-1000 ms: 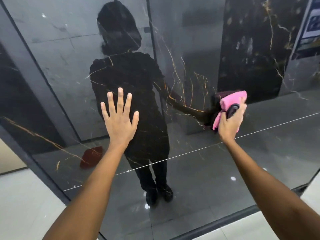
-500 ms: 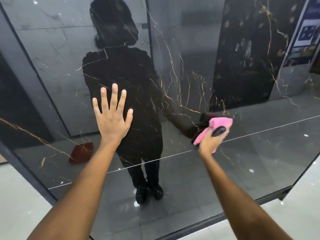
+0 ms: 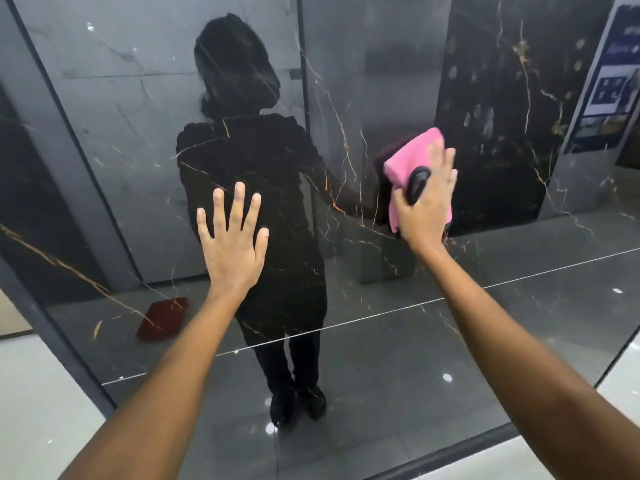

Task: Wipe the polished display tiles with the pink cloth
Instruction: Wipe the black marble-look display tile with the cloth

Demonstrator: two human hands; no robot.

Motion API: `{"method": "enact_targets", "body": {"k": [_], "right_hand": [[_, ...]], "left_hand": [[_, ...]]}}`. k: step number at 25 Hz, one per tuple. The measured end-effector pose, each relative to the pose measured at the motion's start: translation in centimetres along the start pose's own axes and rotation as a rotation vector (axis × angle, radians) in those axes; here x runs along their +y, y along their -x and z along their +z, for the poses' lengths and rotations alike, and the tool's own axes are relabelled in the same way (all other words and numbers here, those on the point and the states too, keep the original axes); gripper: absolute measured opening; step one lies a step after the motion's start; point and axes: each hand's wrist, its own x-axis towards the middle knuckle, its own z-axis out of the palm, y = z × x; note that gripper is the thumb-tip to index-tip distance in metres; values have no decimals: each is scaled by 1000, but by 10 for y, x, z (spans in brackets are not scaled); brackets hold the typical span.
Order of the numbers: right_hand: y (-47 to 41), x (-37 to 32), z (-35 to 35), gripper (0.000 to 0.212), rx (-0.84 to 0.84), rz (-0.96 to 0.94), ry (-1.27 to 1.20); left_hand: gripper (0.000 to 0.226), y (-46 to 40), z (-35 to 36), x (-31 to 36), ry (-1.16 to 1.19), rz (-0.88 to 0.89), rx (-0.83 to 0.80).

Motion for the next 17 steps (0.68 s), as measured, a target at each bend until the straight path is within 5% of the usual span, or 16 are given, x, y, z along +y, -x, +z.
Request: {"method": "enact_targets", "body": {"k": [2,3,6,8,12,13,15,17], "right_hand": [[-5,-29,4,82,69,286,-164],[9,-40,15,81,11,152,-115],[54,-58,32,75,-372,-861,191],[3,-60,20,69,-334,-1006,293],[-143,-80,-26,69,153,-49,-26],[-152,-90,-28,67,201,44,-116],[-122,-113,-7,54,112,-225,-132],[-53,-120,25,63,-222,-826,46]], "left_hand": [[52,-11,-9,14,113,-82,56],[49,-25,-15,21,150,-100,98],[49,-94,-40,26,193,-76,208],[50,-143,-58,11,169,-79,261],[56,-189,-69,-17,74,-150,179],[57,-189,-68,-18,29,-152,165],[57,-189,-64,-18,-10,-145,151],[57,-188,-63,-20,-9,-138,150]]}}
